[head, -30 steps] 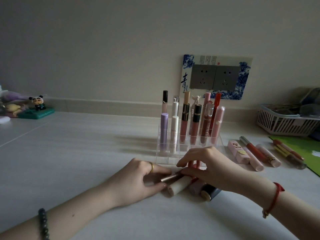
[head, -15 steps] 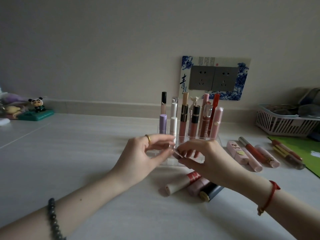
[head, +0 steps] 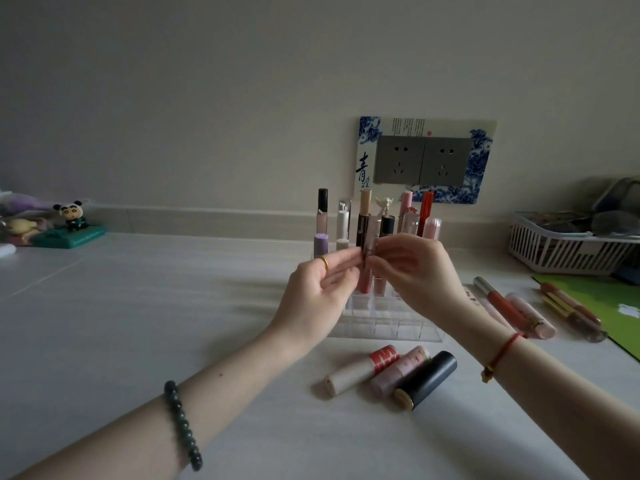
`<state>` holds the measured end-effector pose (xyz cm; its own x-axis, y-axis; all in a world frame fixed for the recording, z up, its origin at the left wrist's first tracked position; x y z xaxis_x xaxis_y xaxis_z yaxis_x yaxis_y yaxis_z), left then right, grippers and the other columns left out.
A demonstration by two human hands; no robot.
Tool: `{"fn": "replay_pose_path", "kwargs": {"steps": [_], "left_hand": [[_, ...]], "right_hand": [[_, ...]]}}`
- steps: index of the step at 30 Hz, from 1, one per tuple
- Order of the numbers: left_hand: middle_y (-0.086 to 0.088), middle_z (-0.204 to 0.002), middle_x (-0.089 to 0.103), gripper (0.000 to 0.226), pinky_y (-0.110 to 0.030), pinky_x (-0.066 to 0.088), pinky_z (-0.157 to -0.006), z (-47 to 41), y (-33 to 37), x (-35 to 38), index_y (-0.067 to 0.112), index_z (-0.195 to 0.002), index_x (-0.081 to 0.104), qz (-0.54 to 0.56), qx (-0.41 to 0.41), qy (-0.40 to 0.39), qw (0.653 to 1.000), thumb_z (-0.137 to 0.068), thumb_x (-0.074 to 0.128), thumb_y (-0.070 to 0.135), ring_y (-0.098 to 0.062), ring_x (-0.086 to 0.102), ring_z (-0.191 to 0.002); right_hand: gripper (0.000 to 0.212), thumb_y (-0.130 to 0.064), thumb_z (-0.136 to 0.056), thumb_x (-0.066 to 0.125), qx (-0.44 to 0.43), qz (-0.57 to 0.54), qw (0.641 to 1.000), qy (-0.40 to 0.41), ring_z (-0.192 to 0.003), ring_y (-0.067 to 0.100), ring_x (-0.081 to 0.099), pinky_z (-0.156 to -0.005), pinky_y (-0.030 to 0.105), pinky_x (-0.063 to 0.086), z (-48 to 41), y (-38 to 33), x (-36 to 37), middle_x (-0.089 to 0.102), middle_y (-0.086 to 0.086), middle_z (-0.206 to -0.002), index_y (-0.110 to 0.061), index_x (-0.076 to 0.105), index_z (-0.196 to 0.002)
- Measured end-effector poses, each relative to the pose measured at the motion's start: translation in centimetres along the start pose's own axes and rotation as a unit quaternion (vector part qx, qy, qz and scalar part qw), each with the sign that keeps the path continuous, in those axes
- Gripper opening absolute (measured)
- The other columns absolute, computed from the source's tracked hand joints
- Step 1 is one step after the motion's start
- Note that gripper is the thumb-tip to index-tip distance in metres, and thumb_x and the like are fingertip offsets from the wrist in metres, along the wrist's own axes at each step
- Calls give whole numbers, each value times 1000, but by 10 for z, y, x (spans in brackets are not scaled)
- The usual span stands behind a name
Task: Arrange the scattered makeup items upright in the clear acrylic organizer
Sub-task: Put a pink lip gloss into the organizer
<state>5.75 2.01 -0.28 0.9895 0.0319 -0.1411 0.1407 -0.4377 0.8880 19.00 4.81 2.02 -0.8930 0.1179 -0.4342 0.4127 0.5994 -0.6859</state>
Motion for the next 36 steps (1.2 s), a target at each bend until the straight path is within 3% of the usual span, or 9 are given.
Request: {"fn": "replay_pose_path", "kwargs": {"steps": [6, 13, 17, 22, 28, 36], "left_hand": [[20, -99, 56, 38, 1, 41, -74, 6, -12, 7, 6, -124, 50, 2, -22, -25, 999, -87, 49, -3, 21, 56, -84], [12, -107, 55, 40, 1, 41, -74, 8, -22, 9, 5, -125, 48, -7, -37, -23, 999, -86, 50, -3, 22, 55, -83], [15, -104, 55, 40, 1, 41, -71, 9, -24, 10, 5, -124, 49, -6, -39, -23, 999, -86, 50, -4, 23, 55, -81], [20, -99, 55, 39, 2, 40, -72, 9, -25, 9, 5, -124, 50, -17, -34, -22, 999, -85, 51, -3, 24, 55, -80], [12, -104, 57, 39, 0, 42, -75, 9, -27, 7, 7, -123, 52, -32, -33, -14, 999, -84, 53, -1, 20, 57, -81], [10, -106, 59, 38, -1, 42, -77, 8, -26, 6, 7, -122, 53, -37, -25, -14, 999, -84, 54, 0, 19, 57, -83]], "right_hand": [[20, -3, -75, 66, 14, 15, 1000, -5, -74, 4, 64, -70, 9, 51, 3, 11, 6, 66, -1, -80, -6, 66, -95], [18, -5, -76, 66, 5, 49, 999, -18, -69, -5, 59, -66, 2, 47, 7, 13, 10, 61, -11, -75, -10, 67, -92], [16, -7, -75, 67, -4, 72, 997, -19, -69, -5, 58, -66, 0, 45, 8, 14, 11, 61, -11, -75, -10, 68, -91], [18, -8, -74, 68, -3, 79, 997, -14, -71, 0, 61, -66, 4, 47, 9, 16, 12, 61, -11, -75, -12, 68, -92], [22, -12, -74, 69, 3, 100, 995, -15, -74, 11, 65, -68, 15, 52, 9, 19, 13, 65, -7, -78, -13, 67, -96], [17, -12, -76, 67, 0, 99, 995, -20, -67, 1, 59, -63, 7, 48, 9, 16, 14, 63, -9, -75, -14, 68, -93]]}}
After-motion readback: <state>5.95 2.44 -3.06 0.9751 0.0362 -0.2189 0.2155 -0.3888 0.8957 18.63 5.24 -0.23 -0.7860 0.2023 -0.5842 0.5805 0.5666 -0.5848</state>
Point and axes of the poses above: each hand's wrist, its own z-axis away from the middle knuckle, its own x-axis out of the palm, y = z × x, the point moved 4 cm from there along -z, towards the middle knuckle
